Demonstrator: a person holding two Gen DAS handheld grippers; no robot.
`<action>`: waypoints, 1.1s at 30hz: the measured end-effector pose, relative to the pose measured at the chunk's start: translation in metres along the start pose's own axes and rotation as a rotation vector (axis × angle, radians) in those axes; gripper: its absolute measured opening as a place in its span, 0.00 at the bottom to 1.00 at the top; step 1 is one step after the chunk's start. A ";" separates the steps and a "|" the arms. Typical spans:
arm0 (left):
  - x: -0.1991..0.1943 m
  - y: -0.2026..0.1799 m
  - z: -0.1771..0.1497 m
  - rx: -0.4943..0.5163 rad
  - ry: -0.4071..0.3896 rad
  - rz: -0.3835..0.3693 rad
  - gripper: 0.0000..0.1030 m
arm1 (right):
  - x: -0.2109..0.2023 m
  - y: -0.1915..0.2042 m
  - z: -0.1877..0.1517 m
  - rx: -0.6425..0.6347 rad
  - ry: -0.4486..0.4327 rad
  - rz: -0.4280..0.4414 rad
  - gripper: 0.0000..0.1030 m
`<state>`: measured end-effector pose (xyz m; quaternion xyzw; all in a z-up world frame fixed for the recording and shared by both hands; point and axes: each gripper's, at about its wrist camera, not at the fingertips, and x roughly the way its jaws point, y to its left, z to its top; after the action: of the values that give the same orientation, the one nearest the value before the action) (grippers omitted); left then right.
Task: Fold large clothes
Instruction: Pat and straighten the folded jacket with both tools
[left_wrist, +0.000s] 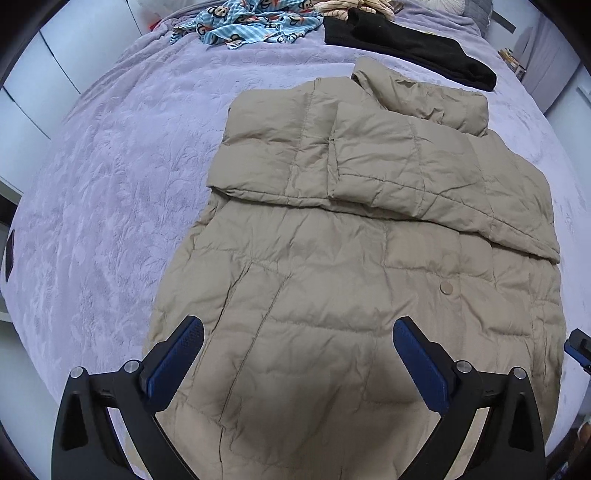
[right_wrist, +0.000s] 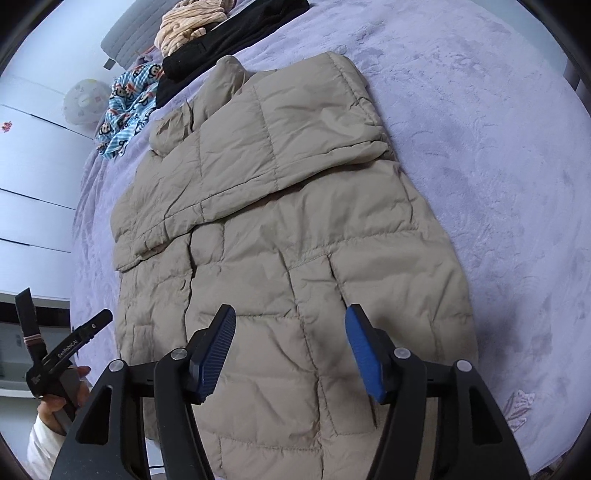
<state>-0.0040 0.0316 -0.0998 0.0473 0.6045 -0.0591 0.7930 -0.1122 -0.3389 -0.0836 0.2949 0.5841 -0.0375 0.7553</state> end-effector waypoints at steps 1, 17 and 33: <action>-0.001 0.001 -0.003 0.007 0.004 -0.013 0.99 | -0.001 0.002 -0.003 0.000 0.001 0.007 0.71; -0.025 0.050 -0.077 0.095 0.030 -0.091 0.99 | -0.010 0.049 -0.100 0.059 -0.023 0.017 0.89; -0.041 0.101 -0.135 0.080 0.041 -0.105 0.99 | -0.020 0.054 -0.184 0.223 0.030 0.075 1.00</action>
<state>-0.1285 0.1526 -0.0958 0.0484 0.6193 -0.1237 0.7738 -0.2547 -0.2106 -0.0707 0.3991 0.5762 -0.0694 0.7098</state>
